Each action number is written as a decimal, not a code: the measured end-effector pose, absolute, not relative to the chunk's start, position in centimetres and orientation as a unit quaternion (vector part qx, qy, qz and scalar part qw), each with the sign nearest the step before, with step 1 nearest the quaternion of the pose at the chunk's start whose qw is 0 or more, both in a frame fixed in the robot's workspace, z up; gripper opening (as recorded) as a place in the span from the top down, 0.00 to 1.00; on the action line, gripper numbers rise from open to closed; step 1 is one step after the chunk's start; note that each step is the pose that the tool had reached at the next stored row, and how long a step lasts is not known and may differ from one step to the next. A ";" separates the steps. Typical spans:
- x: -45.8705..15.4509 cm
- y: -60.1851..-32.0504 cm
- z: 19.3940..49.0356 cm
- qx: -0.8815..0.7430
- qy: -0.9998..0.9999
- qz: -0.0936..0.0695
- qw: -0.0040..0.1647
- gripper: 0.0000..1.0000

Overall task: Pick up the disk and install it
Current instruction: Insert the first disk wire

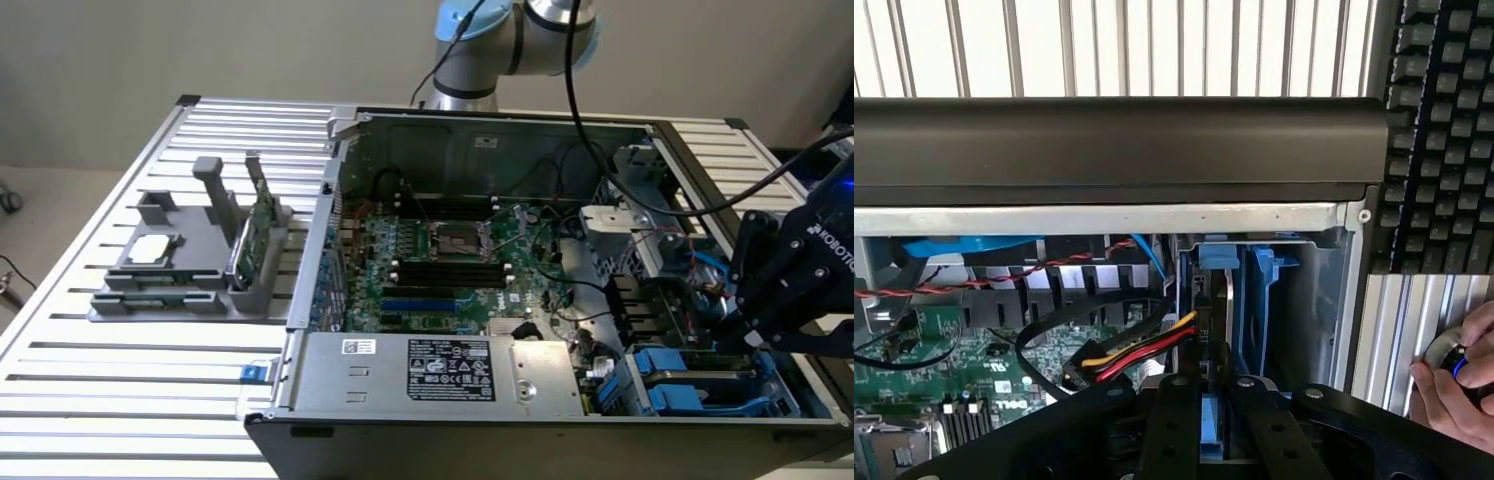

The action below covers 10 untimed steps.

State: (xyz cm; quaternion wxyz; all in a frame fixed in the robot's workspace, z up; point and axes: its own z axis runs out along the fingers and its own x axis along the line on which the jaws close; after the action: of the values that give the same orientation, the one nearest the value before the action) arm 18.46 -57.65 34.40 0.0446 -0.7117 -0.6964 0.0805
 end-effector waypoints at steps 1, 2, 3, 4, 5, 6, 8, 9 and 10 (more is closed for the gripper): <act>18.5 -57.6 34.4 -0.712 -0.696 0.081 0.045 0.84; 18.5 -57.6 34.3 -0.712 -0.696 0.081 0.045 0.84; 18.5 -57.6 34.3 -0.712 -0.696 0.081 0.045 0.84; 18.5 -57.6 34.2 -0.712 -0.696 0.081 0.045 0.84; 18.5 -57.6 34.2 -0.712 -0.696 0.081 0.045 0.84; 18.5 -57.7 34.1 -0.712 -0.696 0.081 0.045 0.84; 18.6 -57.6 34.0 -0.712 -0.696 0.081 0.045 0.84; 18.6 -57.7 34.0 -0.712 -0.696 0.081 0.045 0.84; 18.6 -57.6 34.0 -0.712 -0.696 0.081 0.045 0.84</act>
State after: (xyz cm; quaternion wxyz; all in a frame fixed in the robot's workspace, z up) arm 18.56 -57.65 33.97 0.0453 -0.7123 -0.6958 0.0810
